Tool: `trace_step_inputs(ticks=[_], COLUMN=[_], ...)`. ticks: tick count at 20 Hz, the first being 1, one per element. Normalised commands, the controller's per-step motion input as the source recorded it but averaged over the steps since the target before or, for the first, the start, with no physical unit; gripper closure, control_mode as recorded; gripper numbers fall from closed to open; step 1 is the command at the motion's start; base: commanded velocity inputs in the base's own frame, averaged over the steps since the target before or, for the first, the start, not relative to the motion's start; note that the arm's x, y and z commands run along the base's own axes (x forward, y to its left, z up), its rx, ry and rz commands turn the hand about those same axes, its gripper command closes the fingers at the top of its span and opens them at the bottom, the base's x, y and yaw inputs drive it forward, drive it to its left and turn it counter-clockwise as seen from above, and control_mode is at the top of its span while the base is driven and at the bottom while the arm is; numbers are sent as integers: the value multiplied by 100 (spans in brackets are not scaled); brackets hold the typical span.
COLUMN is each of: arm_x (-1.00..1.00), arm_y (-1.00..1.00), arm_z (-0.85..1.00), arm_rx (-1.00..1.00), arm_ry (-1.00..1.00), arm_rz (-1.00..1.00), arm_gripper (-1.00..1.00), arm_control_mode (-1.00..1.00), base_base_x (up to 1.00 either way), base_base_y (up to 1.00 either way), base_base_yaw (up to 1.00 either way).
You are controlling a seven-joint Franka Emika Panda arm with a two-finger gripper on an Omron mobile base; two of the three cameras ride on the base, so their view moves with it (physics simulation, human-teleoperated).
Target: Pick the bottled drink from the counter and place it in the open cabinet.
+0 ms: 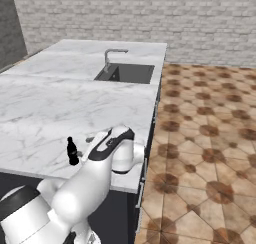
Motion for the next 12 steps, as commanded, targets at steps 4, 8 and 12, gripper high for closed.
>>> trace_step_inputs(ticks=[4, 8, 12], arm_x=[8, 11, 16], arm_y=[6, 13, 13], arm_z=[-10, -18, -16], arm_rx=[0, 0, 0], arm_ry=[0, 0, 0], arm_rz=[1, 0, 0], arm_gripper=[-100, -100, -100], arm_control_mode=[-100, -100, -100], base_base_x=[0, 0, 0], base_base_y=[0, 0, 0], base_base_yaw=[0, 0, 0])
